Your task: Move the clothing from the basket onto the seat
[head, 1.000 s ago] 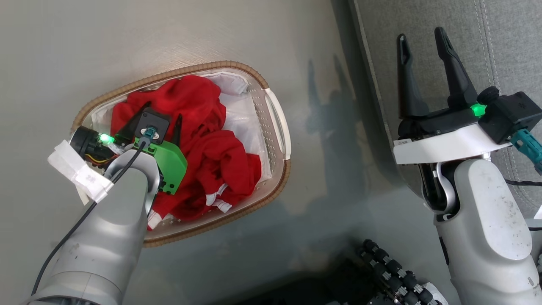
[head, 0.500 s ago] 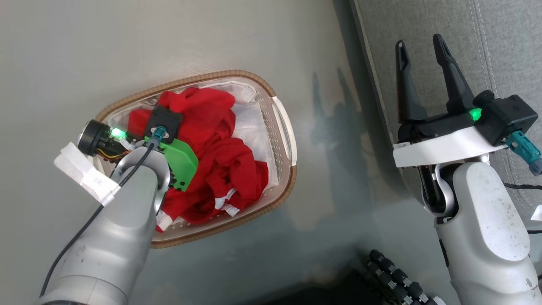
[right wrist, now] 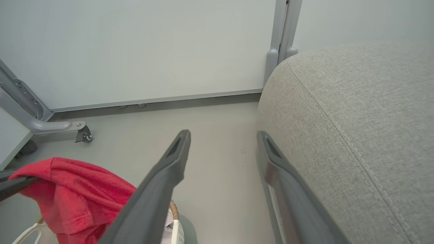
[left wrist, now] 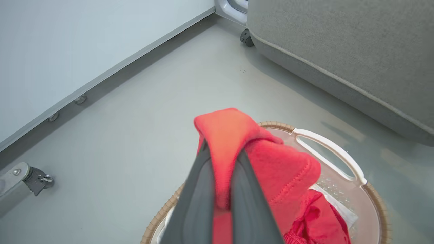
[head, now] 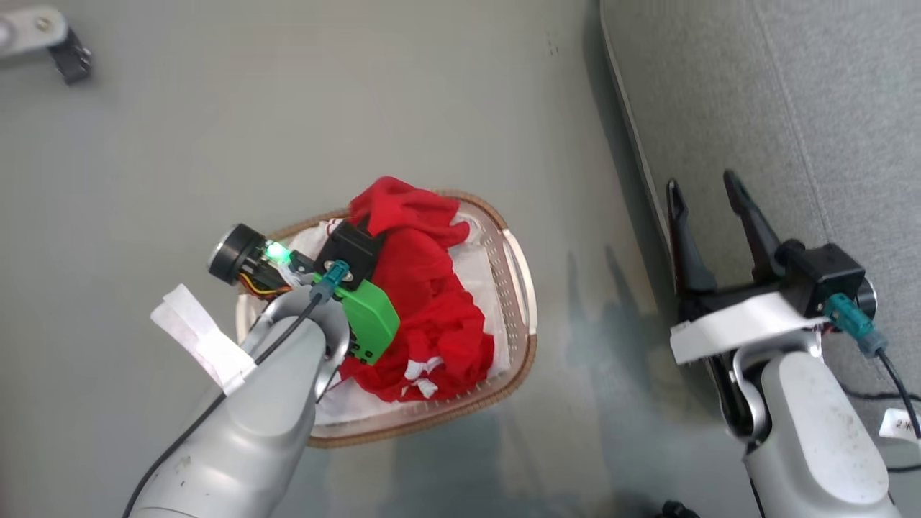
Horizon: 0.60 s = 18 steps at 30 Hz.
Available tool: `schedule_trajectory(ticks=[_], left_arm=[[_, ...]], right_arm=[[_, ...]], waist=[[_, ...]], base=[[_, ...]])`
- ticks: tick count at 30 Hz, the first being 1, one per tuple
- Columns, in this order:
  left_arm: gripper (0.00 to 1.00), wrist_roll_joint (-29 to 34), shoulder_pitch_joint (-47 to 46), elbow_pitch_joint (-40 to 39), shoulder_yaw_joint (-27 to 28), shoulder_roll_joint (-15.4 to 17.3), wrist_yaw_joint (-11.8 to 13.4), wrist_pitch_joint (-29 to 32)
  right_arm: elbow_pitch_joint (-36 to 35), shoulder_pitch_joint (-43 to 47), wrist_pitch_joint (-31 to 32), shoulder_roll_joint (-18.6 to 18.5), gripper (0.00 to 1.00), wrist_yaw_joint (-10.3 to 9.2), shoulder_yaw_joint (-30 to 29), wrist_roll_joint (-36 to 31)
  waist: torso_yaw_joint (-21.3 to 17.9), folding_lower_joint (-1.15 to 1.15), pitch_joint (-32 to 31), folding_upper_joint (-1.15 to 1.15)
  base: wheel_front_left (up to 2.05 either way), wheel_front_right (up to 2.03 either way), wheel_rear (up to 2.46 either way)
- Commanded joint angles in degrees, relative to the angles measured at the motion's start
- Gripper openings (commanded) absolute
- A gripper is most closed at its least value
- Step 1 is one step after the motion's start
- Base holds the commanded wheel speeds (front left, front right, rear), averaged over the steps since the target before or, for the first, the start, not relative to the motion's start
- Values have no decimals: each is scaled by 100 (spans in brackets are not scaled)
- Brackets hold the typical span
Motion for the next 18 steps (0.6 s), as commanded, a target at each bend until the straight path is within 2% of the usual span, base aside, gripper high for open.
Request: schedule_trajectory(ticks=[1,4,11,18], left_arm=[[0,-110,114,-36,-87,-16,-16,-21],[0,-408,109,-148,-495,-27,-23,-18],[0,-1252,-135,-593,-1452,184,-23,345],[0,-1922,-495,-1176,-2024,535,-23,774]], right_arm=[[71,189,-12,-30,100,-4,-38,-42],[181,439,-13,-28,100,-4,-43,-34],[354,1028,-13,-27,100,-4,-2,-32],[372,1403,-13,-28,100,-4,161,-5]], waist=[[466,0,-989,0],[552,0,-1468,0],[626,0,-2386,0],[515,0,-2879,0]], base=[[0,0,0],[0,0,0],[0,0,0],[0,0,0]])
